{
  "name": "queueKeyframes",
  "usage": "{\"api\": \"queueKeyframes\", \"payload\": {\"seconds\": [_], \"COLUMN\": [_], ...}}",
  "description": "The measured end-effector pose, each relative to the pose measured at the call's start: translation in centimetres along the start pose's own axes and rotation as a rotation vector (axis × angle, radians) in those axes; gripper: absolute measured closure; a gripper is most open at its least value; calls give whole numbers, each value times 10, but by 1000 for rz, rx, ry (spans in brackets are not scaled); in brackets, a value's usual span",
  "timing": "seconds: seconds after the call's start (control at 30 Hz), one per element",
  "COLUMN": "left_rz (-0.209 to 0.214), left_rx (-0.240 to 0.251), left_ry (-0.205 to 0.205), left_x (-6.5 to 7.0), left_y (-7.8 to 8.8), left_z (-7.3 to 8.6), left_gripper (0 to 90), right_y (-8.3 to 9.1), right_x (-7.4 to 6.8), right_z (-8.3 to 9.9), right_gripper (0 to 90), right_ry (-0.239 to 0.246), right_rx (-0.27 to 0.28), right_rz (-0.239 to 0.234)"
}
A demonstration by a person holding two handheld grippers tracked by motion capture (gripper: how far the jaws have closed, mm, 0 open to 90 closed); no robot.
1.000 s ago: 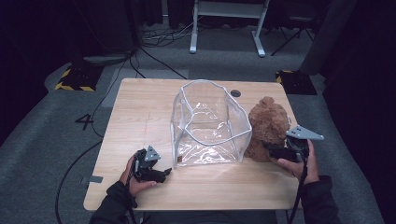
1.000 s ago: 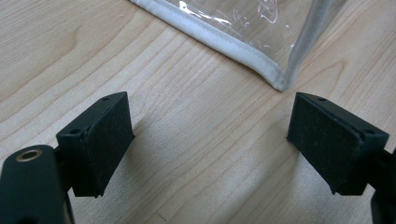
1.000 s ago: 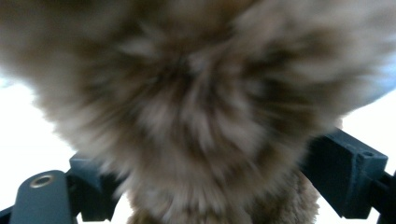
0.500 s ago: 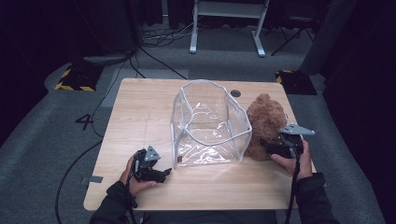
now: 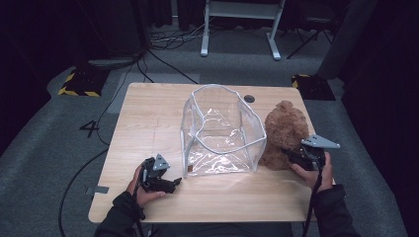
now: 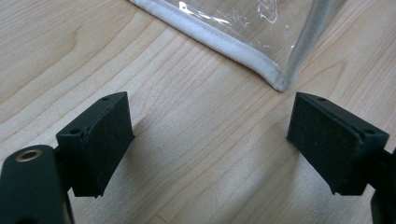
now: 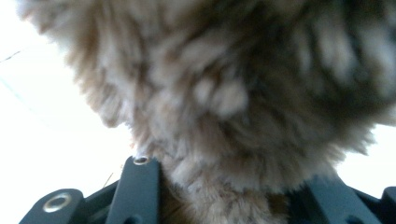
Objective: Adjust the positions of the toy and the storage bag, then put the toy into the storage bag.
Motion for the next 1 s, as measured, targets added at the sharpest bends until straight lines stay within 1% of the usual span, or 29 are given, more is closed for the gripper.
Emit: {"api": "queueKeyframes", "payload": {"seconds": [0.1,0.2,0.3,0.5,0.63,0.77,1.0], "left_rz": [0,0,0,0,0,1,2], "left_rx": [0,0,0,0,0,0,0], "left_ry": [0,0,0,0,0,0,0], "left_x": [0,0,0,0,0,0,0], "left_y": [0,0,0,0,0,0,0], "left_z": [0,0,0,0,0,0,0], "left_gripper": [141,141,141,141,141,141,141], "right_y": [6,11,18,28,35,41,46], "right_x": [3,5,7,11,14,13,8], "right_z": [0,-1,-4,-10,-15,-19,-26], "right_gripper": [634,644,651,653,653,654,655], "right_ry": [-15,-22,-26,-46,-46,-49,-42], "right_rx": [27,53,91,136,167,190,218], "right_rz": [-24,-38,-47,-60,-71,-80,-98]}}
Point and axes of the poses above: each handheld gripper's, and its own axes: y roughly backward along the jaws, z roughly out of its underside, x roughly to its right, the point moved 10 cm from there along -y, roughly forward along the jaws, and after that the axes turned 15 degrees about -y, right-handed, at the moved point
